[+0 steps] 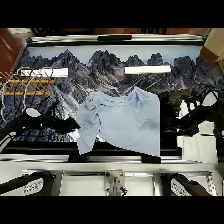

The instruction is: Fold the shirts.

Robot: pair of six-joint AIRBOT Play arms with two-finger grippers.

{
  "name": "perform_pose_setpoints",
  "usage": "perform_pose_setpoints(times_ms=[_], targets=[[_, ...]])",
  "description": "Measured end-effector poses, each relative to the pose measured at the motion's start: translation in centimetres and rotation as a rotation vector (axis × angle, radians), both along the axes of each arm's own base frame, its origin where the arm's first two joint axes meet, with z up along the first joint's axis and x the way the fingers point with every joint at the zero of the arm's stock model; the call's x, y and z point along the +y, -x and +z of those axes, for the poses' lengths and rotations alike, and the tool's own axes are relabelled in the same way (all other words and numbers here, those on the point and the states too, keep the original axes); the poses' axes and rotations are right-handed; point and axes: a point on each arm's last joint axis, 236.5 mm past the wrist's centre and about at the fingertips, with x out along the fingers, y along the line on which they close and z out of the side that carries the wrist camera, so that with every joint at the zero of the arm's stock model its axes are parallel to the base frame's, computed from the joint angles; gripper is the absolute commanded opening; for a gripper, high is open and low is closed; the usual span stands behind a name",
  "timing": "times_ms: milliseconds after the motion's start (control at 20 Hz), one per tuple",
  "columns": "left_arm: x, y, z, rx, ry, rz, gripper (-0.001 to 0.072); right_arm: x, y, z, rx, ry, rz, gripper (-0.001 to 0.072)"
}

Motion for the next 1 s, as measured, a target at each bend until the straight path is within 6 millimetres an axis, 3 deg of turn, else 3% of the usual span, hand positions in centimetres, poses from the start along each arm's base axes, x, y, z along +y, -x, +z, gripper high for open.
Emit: perform_pose_setpoints(times_ms=[100, 150, 200, 500, 750, 800, 950, 1000], targets=[[-0.7, -0.4, -0.5, -0.006, 0.015, 0.02, 0.0181, 0.1, 0.9, -0.8, 0.031, -0.001, -0.006, 0.0677], [-0.8, -0.5, -0.7, -0.006, 0.02, 0.025, 0.0081, 0.1, 1.5, -1.4, 0.05, -0.003, -0.008, 0.0677], [-0.9, -0.7, -0.8, -0.01, 0.023, 0.033, 0.0032, 0.3, 2.1, -2.1, 0.066, -0.007, -0.01, 0.0677], [-1.1, -2.0, 1.2, -0.055, 0.055, 0.018, 0.0031, 1.6, 6.2, -6.6, 0.173, -0.047, -0.035, 0.067], [-1.0, -2.7, 3.7, -0.116, 0.067, 0.001, 0.003, 4.5, 6.5, -9.1, 0.154, -0.152, -0.118, 0.0668], [-1.0, -2.7, 4.3, -0.13, 0.069, -0.003, 0.003, 4.9, 6.6, -9.5, 0.161, -0.169, -0.131, 0.06], [-0.9, -3.3, 6.2, -0.192, 0.068, -0.011, 0.0029, 6.4, 6.4, -10.3, 0.179, -0.236, -0.166, 0.0141], [-0.9, -3.6, 7.0, -0.219, 0.068, -0.015, 0.0028, 7.1, 5.9, -10.3, 0.167, -0.268, -0.181, 0.0067]])
